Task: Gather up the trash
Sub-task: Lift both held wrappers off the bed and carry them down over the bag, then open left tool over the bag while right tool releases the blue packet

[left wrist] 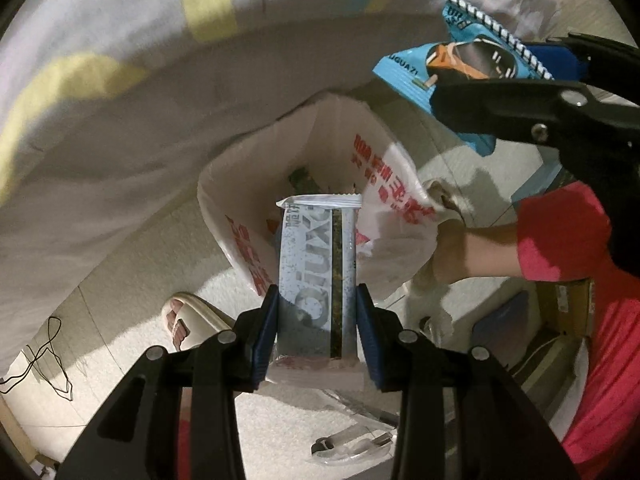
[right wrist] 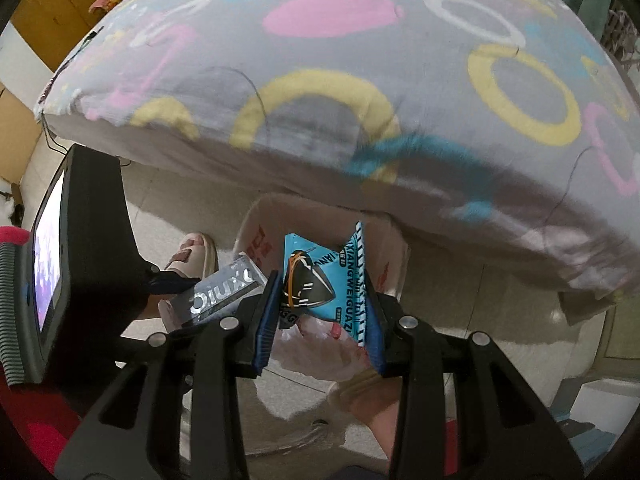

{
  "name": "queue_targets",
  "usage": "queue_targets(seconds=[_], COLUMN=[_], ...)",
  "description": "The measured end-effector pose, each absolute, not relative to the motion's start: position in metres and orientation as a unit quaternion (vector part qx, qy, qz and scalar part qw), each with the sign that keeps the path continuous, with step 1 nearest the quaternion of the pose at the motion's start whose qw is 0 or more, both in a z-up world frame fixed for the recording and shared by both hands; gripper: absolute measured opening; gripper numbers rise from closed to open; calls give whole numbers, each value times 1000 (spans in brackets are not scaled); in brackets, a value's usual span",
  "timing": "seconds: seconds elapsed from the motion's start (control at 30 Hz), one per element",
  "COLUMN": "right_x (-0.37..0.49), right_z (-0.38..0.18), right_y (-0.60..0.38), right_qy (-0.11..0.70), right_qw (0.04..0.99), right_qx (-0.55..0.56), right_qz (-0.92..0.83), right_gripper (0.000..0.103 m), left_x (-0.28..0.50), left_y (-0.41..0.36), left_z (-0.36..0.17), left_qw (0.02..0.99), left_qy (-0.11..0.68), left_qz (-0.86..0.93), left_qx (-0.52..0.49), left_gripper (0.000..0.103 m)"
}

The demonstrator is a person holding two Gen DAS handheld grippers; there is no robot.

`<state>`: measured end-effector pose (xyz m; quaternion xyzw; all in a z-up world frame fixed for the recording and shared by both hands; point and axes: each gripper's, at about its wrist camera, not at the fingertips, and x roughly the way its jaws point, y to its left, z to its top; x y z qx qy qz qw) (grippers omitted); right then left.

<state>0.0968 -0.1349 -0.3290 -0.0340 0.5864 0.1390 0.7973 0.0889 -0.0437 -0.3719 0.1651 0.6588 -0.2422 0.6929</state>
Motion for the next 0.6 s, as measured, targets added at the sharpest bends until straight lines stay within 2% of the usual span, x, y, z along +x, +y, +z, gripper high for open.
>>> queue_targets(seconds=[0.6], right_x=[109], right_z=[-428], right_y=[-147], right_qy=[645], right_qw=[757], right_qx=[55], right_qz=[88], right_gripper=[37], left_x=[114], left_y=[-48], left_z=[-447], left_qw=[649], left_qy=[711], left_qz=[-226], left_qx=[148], left_gripper=[37])
